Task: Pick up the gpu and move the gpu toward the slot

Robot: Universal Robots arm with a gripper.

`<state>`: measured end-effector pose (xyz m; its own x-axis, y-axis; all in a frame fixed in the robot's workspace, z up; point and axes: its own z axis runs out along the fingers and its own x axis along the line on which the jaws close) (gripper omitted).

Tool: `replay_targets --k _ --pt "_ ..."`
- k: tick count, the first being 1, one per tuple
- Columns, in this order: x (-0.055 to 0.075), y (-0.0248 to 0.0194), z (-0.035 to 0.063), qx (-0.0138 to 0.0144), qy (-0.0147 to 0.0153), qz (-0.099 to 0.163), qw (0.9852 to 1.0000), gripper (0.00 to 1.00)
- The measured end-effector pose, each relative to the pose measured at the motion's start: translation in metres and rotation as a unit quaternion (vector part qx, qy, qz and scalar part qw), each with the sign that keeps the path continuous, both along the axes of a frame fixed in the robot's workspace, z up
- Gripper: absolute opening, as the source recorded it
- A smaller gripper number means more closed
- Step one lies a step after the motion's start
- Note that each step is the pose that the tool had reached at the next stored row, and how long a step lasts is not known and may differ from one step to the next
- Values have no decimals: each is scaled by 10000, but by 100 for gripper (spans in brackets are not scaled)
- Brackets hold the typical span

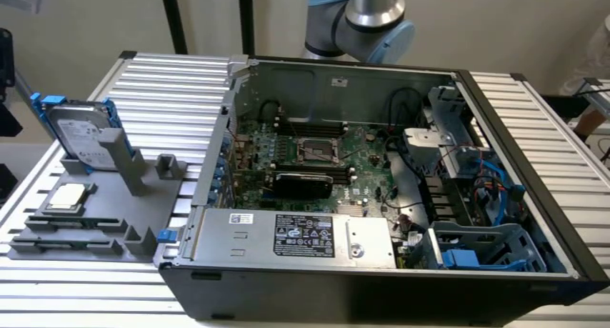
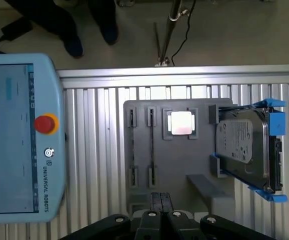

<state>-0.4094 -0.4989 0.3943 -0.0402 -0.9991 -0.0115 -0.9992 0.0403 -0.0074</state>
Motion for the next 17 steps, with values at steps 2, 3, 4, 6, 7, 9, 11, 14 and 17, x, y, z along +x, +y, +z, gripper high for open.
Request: replay_targets --k 2,3,4,6,7,9,11,14,17 --pt "-2 -43 -13 0 2 0 10000 11" --pt "-3 -66 -20 0 4 1 10000 11" --pt "-4 -92 -26 0 6 1 10000 11" --pt "-6 -136 -39 0 9 2 10000 11" --pt "-8 -156 -46 0 10 2 10000 11" --pt "-11 -195 -60 0 14 3 10000 11" --pt "-16 -235 -75 0 20 5 10000 11" --pt "-24 -283 -99 0 26 8 10000 11" --pt "-35 -322 -123 0 29 12 10000 11"
